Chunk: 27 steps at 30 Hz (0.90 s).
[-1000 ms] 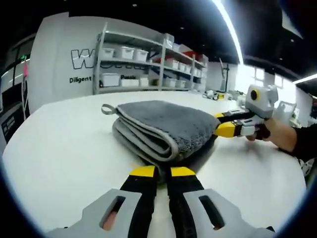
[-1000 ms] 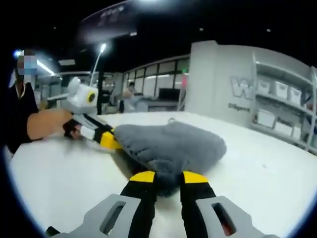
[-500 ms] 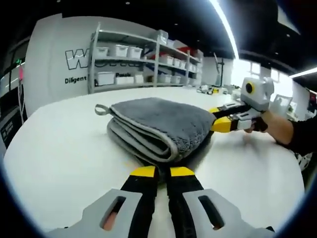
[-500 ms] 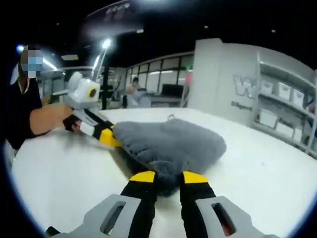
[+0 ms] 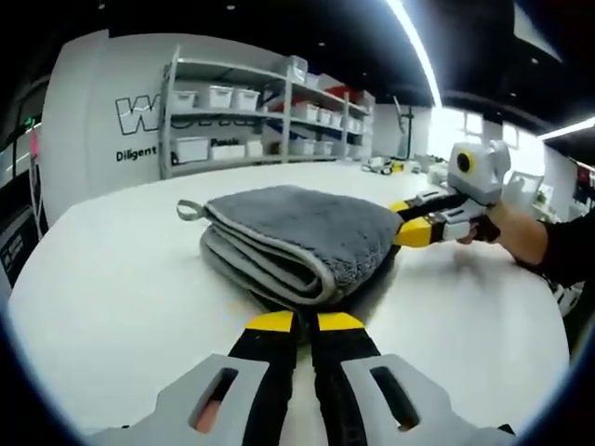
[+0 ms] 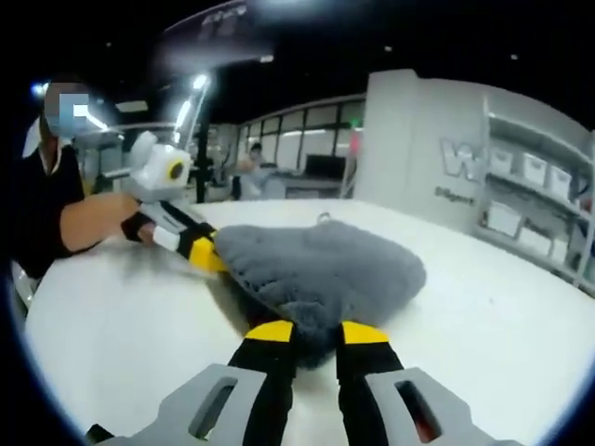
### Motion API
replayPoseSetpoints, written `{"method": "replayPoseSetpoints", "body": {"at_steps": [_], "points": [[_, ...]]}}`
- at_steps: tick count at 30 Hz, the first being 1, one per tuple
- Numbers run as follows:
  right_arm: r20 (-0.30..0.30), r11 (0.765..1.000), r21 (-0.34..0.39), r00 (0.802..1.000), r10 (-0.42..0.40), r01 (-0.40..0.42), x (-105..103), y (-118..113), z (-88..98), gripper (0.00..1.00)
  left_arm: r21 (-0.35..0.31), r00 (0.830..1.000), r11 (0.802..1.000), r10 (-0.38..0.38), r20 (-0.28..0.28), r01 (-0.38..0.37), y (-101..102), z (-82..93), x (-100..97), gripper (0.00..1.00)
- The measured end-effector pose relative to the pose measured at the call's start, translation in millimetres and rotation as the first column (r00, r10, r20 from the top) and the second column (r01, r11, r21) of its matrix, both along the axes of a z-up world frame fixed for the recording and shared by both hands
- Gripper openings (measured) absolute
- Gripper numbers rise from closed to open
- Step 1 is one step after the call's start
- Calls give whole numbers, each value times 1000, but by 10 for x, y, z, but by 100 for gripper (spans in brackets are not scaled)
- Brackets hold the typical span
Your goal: Open the folded towel by lifting each exposed corner and separating the folded layers until the towel lies flat within the target outline without major curled edges
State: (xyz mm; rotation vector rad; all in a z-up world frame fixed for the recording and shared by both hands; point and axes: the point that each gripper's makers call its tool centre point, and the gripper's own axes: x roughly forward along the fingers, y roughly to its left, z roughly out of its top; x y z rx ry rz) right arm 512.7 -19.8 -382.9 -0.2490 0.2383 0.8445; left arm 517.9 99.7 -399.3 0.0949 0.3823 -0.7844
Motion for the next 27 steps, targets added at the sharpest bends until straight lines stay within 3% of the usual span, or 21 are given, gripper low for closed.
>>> {"method": "replayPoseSetpoints", "body": {"at_steps": [5, 6, 27], "points": [[-13, 1000, 4, 1000, 3, -3, -27, -17, 7, 10, 6, 1000, 1000, -12, -11, 12, -10, -11, -36, 5], [-16, 1000, -5, 1000, 7, -7, -72, -11, 3, 10, -19, 999, 1000, -10, -52, 9, 2, -24, -82, 5], [-34, 1000, -23, 999, 4, -5, -217, -84, 10, 10, 23, 997, 997, -66, -35, 67, -98, -8, -276, 4]]}}
